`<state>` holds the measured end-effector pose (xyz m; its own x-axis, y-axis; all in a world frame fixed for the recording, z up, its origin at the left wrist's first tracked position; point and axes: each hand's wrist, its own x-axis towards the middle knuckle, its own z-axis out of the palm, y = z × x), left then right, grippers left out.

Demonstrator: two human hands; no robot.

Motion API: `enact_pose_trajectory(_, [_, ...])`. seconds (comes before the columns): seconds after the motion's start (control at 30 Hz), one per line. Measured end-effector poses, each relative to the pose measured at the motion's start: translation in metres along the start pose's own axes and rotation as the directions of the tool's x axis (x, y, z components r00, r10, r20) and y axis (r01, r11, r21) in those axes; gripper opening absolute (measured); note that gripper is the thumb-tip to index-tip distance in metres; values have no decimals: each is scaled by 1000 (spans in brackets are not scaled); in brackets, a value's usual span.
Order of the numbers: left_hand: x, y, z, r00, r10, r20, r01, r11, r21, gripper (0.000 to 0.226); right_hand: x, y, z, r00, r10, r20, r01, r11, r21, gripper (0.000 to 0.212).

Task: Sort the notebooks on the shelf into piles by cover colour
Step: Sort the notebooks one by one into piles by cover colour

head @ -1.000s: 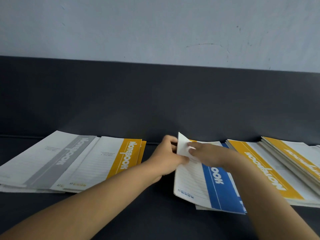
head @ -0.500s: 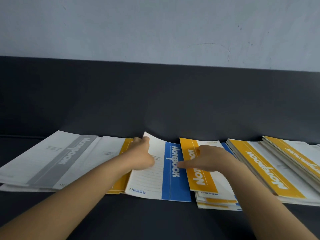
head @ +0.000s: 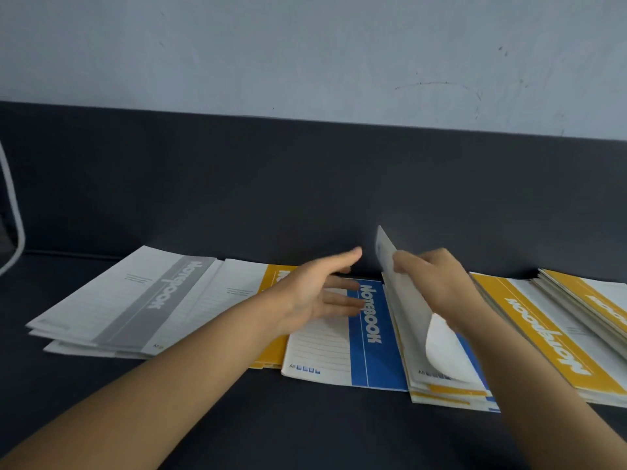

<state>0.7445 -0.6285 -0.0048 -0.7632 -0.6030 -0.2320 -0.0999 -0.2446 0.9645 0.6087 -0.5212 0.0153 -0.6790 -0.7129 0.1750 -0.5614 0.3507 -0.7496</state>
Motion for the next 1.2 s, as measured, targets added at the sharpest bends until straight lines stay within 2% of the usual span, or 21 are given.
enact_pose_trajectory(0.03, [-2,4,3,998,-36,46,39,996,-81,55,-6,-8,4,999,-50,6,50,998,45,44])
enact_pose_trajectory(0.1, [-7,8,6,996,-23,89,31,996,-88,41,-18,-23,16,983,-152,98,148,988,51,46])
enact_pose_trajectory(0.17, [-10,12,1,999,33,-18,-34,999,-35,21,-24,-32,27,965,-204,164,193,978,76,50])
enact_pose_trajectory(0.23, [-10,13,-17,986,75,-147,-76,997,-5,17,-19,-35,34,977,-194,92,181,974,134,47])
enact_pose_trajectory(0.3, [-16,17,-43,976,90,-200,-86,996,30,21,-9,-34,39,991,-136,2,136,988,69,36])
enact_pose_trajectory(0.33, [-21,19,-56,972,104,-208,-92,993,67,22,-7,-34,44,994,-111,7,111,993,47,33])
enact_pose_trajectory(0.4, [-29,22,-83,966,144,-214,-116,984,137,20,-3,-35,58,990,-40,138,12,980,200,40])
enact_pose_trajectory(0.47, [-35,26,-108,960,183,-211,-139,969,206,20,-2,-45,74,967,17,253,-131,887,443,51])
enact_pose_trajectory(0.53, [-38,32,-132,970,184,-160,-131,946,298,23,1,-59,86,972,56,226,-177,810,559,64])
enact_pose_trajectory(0.57, [-39,36,-143,981,162,-106,-114,928,355,24,4,-64,93,986,55,160,-132,838,529,75])
enact_pose_trajectory(0.6, [-40,39,-153,991,130,-43,-101,904,415,25,7,-71,98,997,20,74,-48,914,403,87])
enact_pose_trajectory(0.63, [-41,43,-161,995,95,19,-93,880,466,27,10,-77,102,998,-60,16,57,984,167,94])
enact_pose_trajectory(0.67, [-41,46,-167,996,62,71,-90,858,505,28,11,-85,106,985,-172,-5,171,982,-76,94])
enact_pose_trajectory(0.7, [-41,50,-172,993,35,109,-89,840,536,28,11,-92,110,960,-275,44,278,933,-228,89])
enact_pose_trajectory(0.73, [-41,52,-174,991,16,133,-89,818,568,28,12,-100,113,937,-314,156,344,910,-233,79])
enact_pose_trajectory(0.8, [-38,55,-177,990,-5,139,-89,749,657,28,12,-111,121,868,-268,418,302,953,-16,56])
enact_pose_trajectory(0.83, [-36,55,-179,991,-13,134,-87,702,707,29,11,-111,127,838,-255,483,274,961,32,43])
enact_pose_trajectory(0.93, [-30,54,-191,992,-24,124,-84,603,793,29,16,-104,132,866,-233,443,262,965,-6,12])
enact_pose_trajectory(1.0, [-30,54,-208,989,-45,144,-87,611,787,32,20,-94,123,890,-193,413,191,980,47,13])
enact_pose_trajectory(1.1, [-32,56,-232,979,-76,189,-76,724,685,39,22,-78,98,915,-148,375,78,978,194,15])
enact_pose_trajectory(1.2, [-30,53,-237,988,7,155,-80,877,473,29,24,-70,90,948,-131,290,30,944,328,15])
